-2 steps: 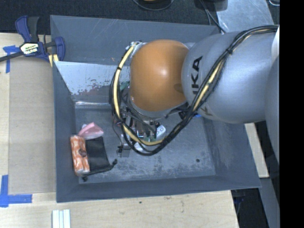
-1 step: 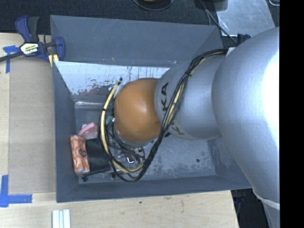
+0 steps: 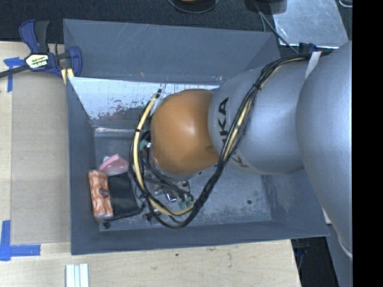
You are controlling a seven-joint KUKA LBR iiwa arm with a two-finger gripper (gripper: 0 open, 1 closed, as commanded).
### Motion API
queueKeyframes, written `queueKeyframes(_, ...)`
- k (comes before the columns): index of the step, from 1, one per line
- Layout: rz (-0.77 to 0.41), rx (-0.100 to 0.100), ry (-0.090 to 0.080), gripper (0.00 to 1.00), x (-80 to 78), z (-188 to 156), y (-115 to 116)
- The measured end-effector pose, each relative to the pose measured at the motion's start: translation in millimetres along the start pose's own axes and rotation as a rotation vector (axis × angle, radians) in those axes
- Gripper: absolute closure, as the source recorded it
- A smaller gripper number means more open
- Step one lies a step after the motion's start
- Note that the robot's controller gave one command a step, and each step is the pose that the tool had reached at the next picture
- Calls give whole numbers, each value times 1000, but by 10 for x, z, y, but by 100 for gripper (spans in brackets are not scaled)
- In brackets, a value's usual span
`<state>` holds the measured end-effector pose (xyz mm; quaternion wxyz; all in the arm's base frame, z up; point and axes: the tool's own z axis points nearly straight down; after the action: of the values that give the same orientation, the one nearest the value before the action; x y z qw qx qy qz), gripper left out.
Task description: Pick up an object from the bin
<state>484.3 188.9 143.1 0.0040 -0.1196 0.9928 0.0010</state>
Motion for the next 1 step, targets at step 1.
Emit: queueKeyframes(1, -116, -1, 7, 0, -121, 428, 33)
